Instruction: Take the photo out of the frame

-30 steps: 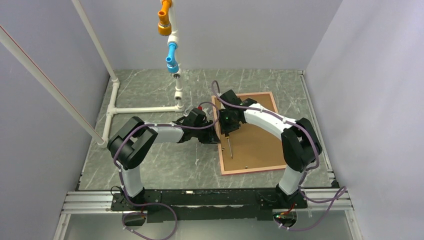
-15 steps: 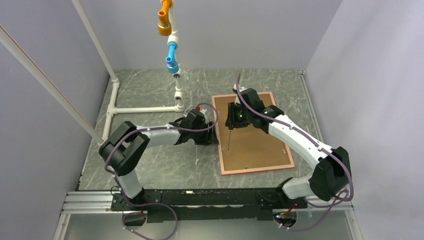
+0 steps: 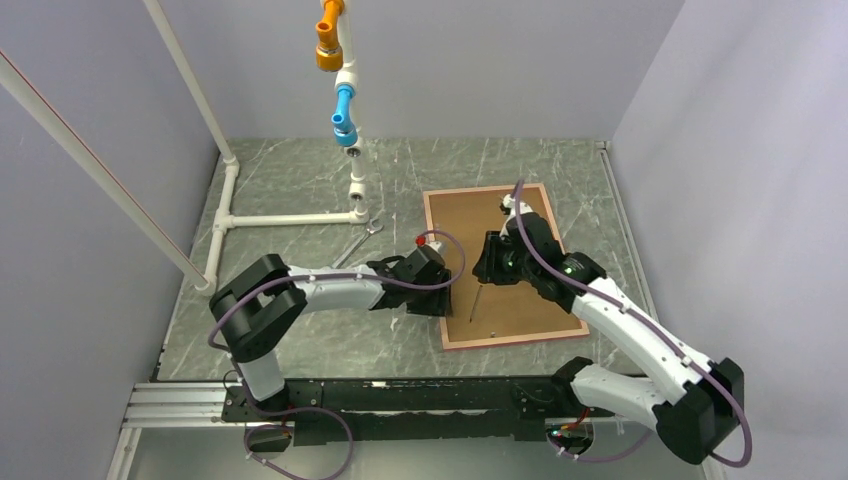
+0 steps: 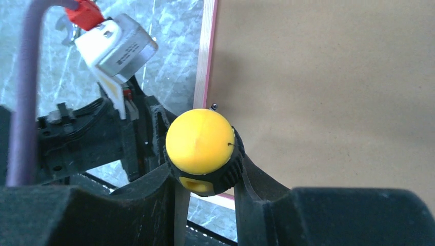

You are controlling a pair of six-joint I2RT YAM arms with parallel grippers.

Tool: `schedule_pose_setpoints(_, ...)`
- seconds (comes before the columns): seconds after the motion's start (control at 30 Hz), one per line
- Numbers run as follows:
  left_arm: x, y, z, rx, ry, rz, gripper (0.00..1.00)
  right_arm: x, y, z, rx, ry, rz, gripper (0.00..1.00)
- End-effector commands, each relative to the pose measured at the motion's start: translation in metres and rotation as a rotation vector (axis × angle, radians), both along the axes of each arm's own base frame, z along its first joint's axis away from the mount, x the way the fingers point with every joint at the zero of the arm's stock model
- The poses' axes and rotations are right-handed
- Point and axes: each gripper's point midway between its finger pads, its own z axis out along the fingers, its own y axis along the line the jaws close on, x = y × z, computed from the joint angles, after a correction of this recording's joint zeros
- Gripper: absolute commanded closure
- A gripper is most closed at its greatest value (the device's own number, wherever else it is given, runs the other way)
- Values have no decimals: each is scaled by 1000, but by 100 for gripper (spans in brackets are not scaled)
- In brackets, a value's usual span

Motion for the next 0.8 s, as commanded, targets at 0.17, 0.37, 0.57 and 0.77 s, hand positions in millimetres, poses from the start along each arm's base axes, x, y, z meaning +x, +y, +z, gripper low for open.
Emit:
schedule_pose_setpoints(0.17, 5, 40, -50, 348, 2, -104, 59, -2, -24, 24, 10, -101, -106, 100)
schedule_pose_setpoints(0.37, 30, 59, -49, 440, -79, -236, 89, -4, -32, 25, -17, -118, -116, 100)
schedule_pose_setpoints(0.57, 70, 69, -30, 529, -237, -366, 97, -5, -33, 16, -25, -104, -114, 100)
schedule_pose_setpoints(0.77, 125, 65, -14, 545, -347, -462, 99, -6, -29, 9, -22, -89, -100, 100)
